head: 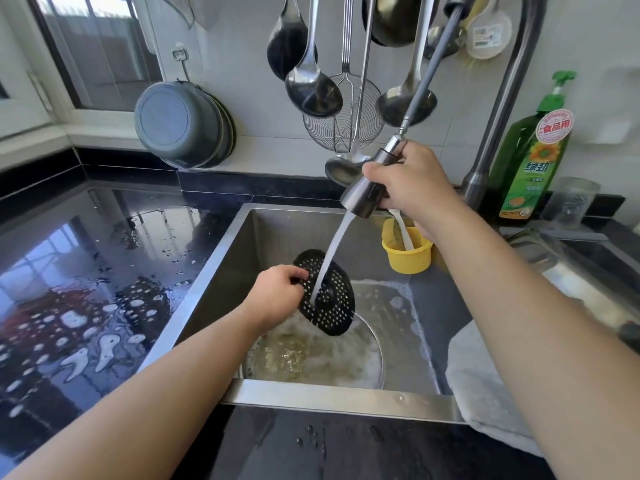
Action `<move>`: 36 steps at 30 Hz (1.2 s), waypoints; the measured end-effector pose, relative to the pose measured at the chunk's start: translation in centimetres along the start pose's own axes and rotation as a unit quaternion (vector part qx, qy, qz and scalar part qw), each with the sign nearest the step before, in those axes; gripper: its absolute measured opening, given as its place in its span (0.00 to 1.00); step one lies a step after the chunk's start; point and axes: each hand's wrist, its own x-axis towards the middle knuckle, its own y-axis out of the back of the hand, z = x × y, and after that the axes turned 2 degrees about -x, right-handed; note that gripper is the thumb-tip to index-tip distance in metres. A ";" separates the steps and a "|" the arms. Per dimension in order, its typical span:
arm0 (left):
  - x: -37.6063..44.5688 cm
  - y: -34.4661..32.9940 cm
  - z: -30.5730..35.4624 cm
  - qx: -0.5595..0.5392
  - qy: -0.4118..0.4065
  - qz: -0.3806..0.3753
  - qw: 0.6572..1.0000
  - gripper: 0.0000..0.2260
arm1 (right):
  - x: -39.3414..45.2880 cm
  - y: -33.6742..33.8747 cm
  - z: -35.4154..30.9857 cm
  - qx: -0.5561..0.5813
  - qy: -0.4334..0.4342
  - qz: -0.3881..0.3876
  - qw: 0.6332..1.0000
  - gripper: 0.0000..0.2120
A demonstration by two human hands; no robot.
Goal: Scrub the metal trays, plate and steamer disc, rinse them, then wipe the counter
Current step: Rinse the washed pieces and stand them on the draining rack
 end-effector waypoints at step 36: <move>-0.9 -0.8 0.9 -0.146 0.040 -0.126 0.980 0.12 | 0.2 -0.1 0.3 -0.014 -0.010 0.009 1.000 0.13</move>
